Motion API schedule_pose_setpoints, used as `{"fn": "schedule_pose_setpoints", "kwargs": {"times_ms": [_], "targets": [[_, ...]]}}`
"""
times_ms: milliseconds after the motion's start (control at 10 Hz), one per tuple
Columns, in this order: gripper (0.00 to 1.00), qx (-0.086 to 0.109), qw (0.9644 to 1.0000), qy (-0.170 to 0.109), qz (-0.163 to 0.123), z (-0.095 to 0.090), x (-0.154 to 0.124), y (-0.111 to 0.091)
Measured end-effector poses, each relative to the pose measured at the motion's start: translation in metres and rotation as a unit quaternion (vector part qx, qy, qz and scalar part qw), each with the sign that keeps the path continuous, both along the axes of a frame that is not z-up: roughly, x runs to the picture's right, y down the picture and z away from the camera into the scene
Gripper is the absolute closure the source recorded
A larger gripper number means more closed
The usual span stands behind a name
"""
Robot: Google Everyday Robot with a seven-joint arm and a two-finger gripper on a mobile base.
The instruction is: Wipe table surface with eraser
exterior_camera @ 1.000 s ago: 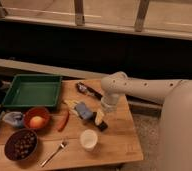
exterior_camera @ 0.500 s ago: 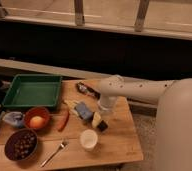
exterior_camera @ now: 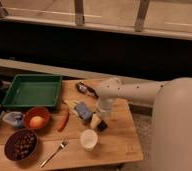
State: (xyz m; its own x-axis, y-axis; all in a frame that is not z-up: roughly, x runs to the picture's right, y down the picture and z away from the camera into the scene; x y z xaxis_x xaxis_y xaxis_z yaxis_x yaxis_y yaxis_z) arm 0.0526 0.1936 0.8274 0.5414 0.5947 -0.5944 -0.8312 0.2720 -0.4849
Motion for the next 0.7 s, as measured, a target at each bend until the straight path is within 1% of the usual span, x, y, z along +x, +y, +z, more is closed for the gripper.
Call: {"fn": "schedule_pose_setpoints", "kwargs": {"times_ms": [200,300,400,700], "targets": [[0.24,-0.003,1.0000,0.005,-0.002,0.0047,-0.0027,0.0033],[0.26,-0.002,1.0000,0.007,-0.003,0.0064,-0.0033,0.0039],[0.34,0.000,0.9999,0.010,-0.002,0.0086,-0.0031,0.0046],[0.63,0.007,0.9998,0.016,-0.001,0.0098,-0.0031,0.0041]]}}
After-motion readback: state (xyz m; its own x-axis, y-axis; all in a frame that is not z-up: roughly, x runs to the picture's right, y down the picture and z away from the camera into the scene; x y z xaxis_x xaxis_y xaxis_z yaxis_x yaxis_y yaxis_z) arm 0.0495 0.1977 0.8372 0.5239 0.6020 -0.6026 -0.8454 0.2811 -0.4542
